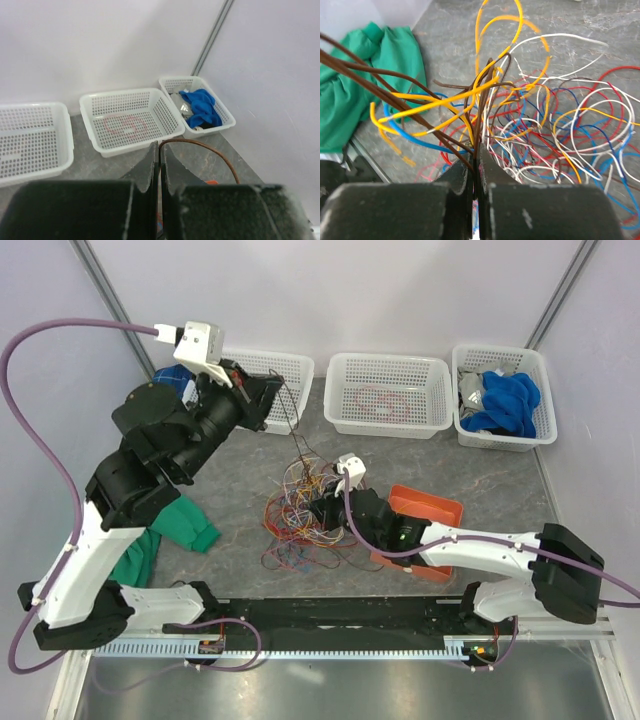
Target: Untangle the cables
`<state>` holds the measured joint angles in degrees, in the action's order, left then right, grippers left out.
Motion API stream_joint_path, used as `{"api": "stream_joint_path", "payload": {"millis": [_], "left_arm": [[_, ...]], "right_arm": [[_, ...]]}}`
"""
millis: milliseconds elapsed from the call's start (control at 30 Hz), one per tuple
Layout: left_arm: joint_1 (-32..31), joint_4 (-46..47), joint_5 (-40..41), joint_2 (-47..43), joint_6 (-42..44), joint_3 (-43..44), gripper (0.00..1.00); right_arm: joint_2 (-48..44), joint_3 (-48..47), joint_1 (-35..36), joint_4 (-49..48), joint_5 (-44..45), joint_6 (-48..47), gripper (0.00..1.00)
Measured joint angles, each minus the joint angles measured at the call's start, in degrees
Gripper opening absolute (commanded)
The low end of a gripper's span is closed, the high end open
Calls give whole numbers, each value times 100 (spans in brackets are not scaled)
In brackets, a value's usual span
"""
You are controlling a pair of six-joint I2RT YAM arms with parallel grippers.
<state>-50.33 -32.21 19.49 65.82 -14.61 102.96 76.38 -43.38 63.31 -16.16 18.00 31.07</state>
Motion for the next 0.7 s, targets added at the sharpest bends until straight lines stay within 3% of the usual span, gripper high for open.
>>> {"api": "stream_joint_path", "payload": {"millis": [200,267,300,400,567,700], "left_arm": [[0,-358,116,452,479,1064,2],[0,-422,160,553,623,1394,2],[0,-433,173,573,684,1502,2],[0,-33,260,555,820,1753,2],[2,426,402,306,957,1814,2],[9,588,444,229,1001,1814,2]], "right_arm": [[516,55,-87,-313,26,278,0],[765,61,-127,-328,15,361,27],[852,61,-131,-315,0,407,52],[1075,210,-131,55,-92,463,77],[1027,361,-129,671,-166,490,84],[179,361,-72,901,-109,400,83]]}}
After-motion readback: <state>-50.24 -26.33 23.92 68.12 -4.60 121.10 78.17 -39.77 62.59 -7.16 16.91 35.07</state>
